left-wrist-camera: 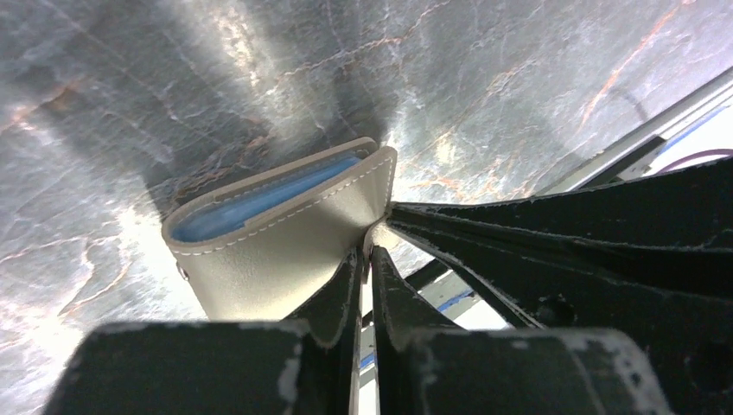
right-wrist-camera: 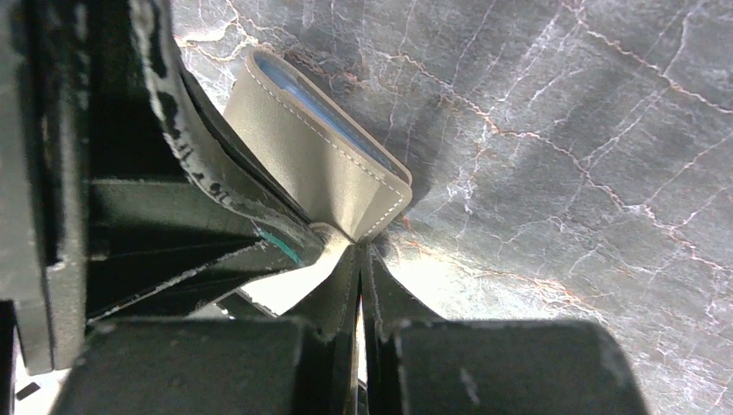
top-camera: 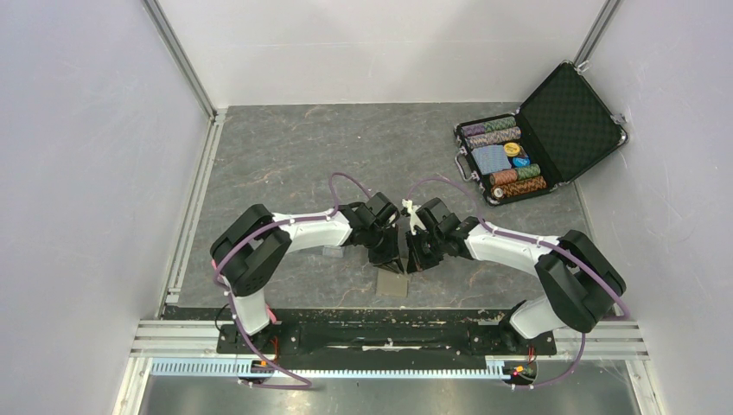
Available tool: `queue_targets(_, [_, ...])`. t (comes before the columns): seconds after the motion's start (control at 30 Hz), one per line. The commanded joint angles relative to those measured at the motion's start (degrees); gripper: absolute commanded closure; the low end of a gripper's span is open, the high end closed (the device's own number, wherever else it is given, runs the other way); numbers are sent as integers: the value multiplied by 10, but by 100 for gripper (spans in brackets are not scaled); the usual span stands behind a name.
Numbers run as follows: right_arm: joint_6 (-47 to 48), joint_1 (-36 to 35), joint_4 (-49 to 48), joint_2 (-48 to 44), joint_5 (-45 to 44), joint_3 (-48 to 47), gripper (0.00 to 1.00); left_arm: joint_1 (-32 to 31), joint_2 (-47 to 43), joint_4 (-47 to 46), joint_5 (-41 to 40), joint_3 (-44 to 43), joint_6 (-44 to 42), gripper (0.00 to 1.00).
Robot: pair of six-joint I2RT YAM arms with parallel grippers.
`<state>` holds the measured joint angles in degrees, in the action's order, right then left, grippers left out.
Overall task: Put the credit cards into the card holder
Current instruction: Close the card holder at the center of the board.
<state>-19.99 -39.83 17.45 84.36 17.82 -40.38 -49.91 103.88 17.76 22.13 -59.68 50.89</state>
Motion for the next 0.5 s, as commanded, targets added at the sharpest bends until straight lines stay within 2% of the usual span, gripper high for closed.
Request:
queue_targets(0.0, [-4, 2, -9, -18, 6, -14, 100, -2, -31, 50, -46, -25, -21, 84])
queue_targets(0.07, [-3, 2, -9, -17, 8, -14, 100, -2, -31, 54, -47, -25, -25, 80])
queue_targets(0.17, [-3, 1, -9, -13, 11, -12, 100, -2, -29, 54, -45, -23, -24, 80])
queue_targets(0.33, [-2, 1, -13, -12, 14, -8, 100, -2, -30, 44, -38, -22, -24, 94])
queue_targets(0.47, [-2, 1, -14, -12, 16, -7, 100, -3, -33, 44, -38, -22, -24, 98])
